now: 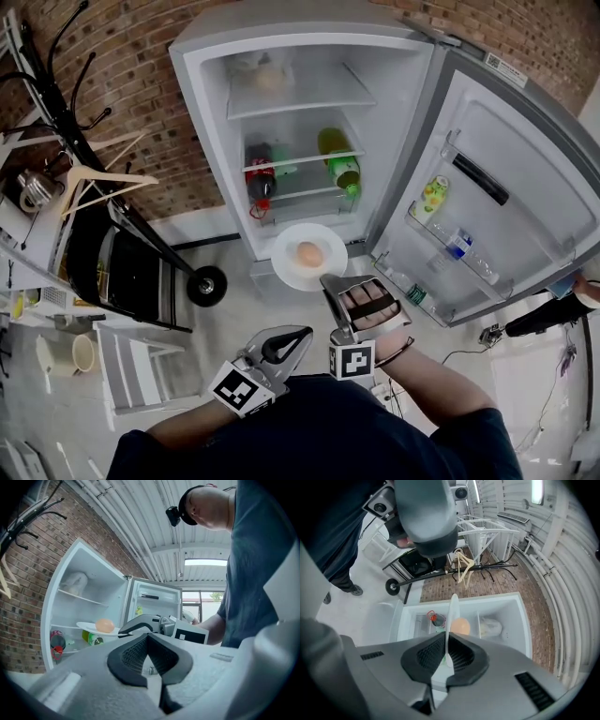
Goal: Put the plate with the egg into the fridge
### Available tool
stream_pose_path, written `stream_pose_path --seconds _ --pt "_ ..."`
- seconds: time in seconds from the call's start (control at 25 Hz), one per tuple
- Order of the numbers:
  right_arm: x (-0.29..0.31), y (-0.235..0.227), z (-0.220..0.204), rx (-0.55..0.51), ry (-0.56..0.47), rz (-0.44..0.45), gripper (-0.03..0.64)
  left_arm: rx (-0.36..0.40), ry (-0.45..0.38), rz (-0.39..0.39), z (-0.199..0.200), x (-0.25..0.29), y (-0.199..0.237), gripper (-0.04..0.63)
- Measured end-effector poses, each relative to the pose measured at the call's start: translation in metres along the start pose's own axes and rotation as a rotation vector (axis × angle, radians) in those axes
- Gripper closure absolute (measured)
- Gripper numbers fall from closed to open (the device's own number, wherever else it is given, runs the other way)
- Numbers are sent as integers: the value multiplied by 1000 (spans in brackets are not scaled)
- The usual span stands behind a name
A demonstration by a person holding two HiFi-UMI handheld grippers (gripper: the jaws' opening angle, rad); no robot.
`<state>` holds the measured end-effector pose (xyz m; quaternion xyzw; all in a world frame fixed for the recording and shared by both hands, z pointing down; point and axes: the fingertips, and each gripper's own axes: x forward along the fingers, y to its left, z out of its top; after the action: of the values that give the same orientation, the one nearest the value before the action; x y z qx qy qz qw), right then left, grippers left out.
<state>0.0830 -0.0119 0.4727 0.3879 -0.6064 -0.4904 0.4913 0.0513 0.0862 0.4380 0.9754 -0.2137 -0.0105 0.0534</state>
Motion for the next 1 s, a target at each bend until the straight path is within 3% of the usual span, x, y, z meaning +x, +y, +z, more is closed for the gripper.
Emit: stream_pose_path --seconds 0.64,1.0 --pt "126 -38 -1 4 72 6 597 2 -8 -63 26 16 131 597" --pt "196 -45 5 7 140 53 597 -5 -20 -98 42 10 204 597"
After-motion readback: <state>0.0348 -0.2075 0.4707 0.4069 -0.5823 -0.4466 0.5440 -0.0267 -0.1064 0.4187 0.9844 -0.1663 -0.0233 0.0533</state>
